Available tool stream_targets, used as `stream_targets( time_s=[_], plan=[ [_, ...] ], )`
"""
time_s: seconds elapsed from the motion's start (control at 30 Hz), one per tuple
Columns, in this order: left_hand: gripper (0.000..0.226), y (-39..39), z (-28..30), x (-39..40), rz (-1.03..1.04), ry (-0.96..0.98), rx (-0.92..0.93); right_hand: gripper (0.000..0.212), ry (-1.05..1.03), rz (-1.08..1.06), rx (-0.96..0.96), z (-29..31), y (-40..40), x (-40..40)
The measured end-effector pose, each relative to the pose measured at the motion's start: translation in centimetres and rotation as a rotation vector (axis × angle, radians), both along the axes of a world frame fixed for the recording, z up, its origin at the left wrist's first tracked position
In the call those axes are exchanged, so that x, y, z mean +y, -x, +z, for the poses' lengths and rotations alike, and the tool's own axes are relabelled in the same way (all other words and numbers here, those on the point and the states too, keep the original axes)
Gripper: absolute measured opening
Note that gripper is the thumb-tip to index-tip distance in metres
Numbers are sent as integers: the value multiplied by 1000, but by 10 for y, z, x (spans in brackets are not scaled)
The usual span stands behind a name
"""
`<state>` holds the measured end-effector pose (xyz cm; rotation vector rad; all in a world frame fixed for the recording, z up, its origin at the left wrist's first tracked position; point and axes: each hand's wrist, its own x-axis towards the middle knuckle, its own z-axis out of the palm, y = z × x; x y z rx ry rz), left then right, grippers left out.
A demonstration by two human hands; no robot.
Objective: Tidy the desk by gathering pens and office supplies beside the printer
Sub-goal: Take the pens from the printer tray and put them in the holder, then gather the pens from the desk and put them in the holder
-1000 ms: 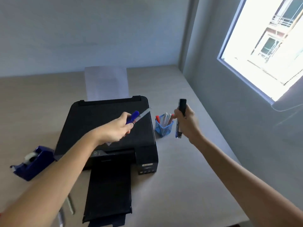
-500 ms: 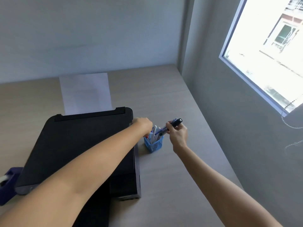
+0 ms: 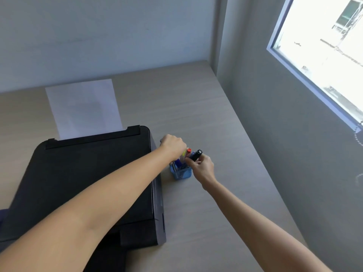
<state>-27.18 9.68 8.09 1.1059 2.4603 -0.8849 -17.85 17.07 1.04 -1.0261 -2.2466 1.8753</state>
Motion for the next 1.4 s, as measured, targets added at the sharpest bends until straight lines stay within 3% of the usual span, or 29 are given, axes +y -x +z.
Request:
stream_targets(
  time_s=[0.27, 0.47, 0.6, 0.73, 0.97, 1.2, 1.3, 1.4],
  plan=[
    [45, 8, 7, -20, 83, -257, -97, 19, -102, 93, -31, 2, -5, 5],
    [47, -5, 33, -48, 304, -784, -298, 36, -197, 161, -9, 31, -19, 6],
    [42, -22, 57, -75, 352, -1010, -280, 38, -297, 115, 21, 54, -27, 0],
    [35, -39, 85, -129, 414, -1209, -233, 35, -338, 107, 113, 94, -29, -27],
    [25, -71, 113, -275, 735, -1459, -244, 28, -355, 282, 226, 144, -11, -144],
    [6, -119, 68, -471, 1119, -1376, -145, 22, -268, 557, 325, 131, -19, -316],
    [17, -146, 20, -537, 1273, -1172, -122, 20, -307, 703, 341, 111, -33, -381],
    [10, -175, -39, -576, 1337, -911, -145, 19, -367, 882, 276, 79, -47, -430]
  ],
)
